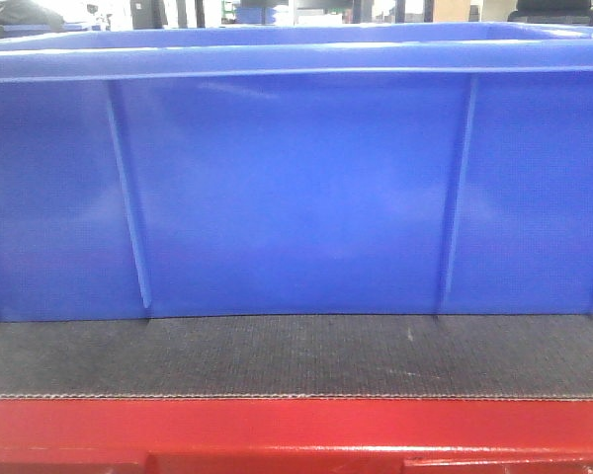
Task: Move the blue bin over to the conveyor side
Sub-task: 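Open both grippers and lift them away from the bin rims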
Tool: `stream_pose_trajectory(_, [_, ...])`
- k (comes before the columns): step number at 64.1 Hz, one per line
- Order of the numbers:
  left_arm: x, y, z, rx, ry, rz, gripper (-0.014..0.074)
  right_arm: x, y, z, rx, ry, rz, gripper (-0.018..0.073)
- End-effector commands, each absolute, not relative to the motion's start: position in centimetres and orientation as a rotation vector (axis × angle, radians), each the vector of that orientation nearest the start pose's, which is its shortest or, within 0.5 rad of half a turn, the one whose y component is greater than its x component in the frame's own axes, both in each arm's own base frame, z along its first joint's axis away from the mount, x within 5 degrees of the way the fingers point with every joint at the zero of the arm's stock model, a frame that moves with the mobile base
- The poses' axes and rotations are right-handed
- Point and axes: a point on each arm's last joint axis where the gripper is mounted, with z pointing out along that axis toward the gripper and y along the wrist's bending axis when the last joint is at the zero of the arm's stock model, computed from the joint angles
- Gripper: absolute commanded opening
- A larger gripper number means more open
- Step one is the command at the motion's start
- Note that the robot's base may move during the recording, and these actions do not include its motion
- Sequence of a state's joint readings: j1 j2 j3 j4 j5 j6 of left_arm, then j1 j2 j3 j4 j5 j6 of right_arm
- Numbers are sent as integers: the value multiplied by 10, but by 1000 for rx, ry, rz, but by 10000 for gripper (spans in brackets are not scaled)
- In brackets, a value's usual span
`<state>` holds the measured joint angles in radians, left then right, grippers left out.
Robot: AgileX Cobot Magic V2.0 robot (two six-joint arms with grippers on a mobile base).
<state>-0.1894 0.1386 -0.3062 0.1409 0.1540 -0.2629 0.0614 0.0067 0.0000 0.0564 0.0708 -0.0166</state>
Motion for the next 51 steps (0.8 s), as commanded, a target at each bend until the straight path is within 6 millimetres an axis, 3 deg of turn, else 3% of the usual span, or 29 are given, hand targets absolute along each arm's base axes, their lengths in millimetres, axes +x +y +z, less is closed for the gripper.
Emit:
stream_pose_trajectory(1, [52,-8,295,33,1455,-245,13,56,4,206,-30,1558,65,-88])
stream_pose_trajectory(51, [52,-8,295,33,1455,-245,13,56,4,207,-30,1556,65,-88])
